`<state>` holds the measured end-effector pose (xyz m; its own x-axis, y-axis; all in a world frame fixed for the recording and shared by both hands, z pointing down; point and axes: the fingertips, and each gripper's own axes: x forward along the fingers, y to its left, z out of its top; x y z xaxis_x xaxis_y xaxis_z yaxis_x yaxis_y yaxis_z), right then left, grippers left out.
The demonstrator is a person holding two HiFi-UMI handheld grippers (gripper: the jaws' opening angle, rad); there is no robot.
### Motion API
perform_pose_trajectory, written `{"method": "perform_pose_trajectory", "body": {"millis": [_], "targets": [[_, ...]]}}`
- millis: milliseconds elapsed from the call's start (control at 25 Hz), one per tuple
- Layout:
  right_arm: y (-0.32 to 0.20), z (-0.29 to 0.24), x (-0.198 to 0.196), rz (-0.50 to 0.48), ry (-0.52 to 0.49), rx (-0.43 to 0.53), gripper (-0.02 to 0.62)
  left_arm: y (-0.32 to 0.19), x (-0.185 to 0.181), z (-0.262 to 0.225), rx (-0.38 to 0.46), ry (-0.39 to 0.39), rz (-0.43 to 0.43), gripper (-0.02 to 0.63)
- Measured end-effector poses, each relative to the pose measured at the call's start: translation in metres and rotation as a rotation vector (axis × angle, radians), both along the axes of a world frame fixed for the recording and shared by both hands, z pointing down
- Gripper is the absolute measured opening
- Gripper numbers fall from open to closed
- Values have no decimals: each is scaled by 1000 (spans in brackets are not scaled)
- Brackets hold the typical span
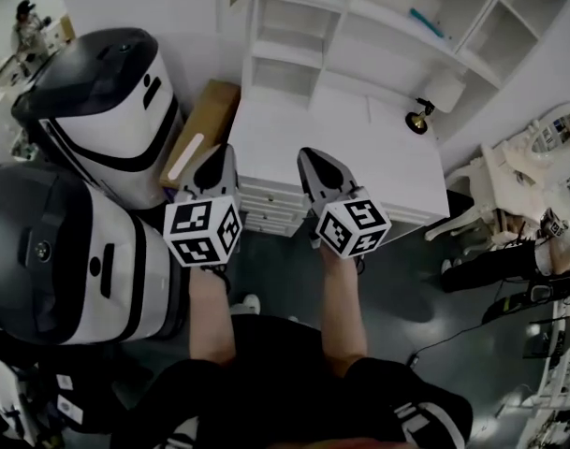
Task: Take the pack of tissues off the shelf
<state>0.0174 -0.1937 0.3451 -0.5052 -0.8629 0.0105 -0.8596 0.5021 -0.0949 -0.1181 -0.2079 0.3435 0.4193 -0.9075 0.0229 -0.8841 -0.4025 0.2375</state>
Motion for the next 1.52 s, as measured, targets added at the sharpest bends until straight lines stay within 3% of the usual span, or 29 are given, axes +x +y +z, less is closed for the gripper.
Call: {"method": "perform_pose_trajectory", "body": {"millis": [320, 720, 880, 1240, 1520], "targets": [[-36, 12, -6, 39, 9, -24, 18, -30, -19, 11, -13, 7, 3, 9], [-49, 16, -46, -22, 59, -34, 19, -44, -44, 21, -42, 37, -28, 9], [-50, 31, -50, -17, 70, -64, 20, -48, -37, 31, -61, 35, 4, 9], [-66, 27, -1, 71, 39, -59, 20, -63, -12, 35, -68, 31, 34, 9], [-86, 21, -16, 16, 17, -36, 20, -78, -14, 24, -44, 18, -5, 9]]}}
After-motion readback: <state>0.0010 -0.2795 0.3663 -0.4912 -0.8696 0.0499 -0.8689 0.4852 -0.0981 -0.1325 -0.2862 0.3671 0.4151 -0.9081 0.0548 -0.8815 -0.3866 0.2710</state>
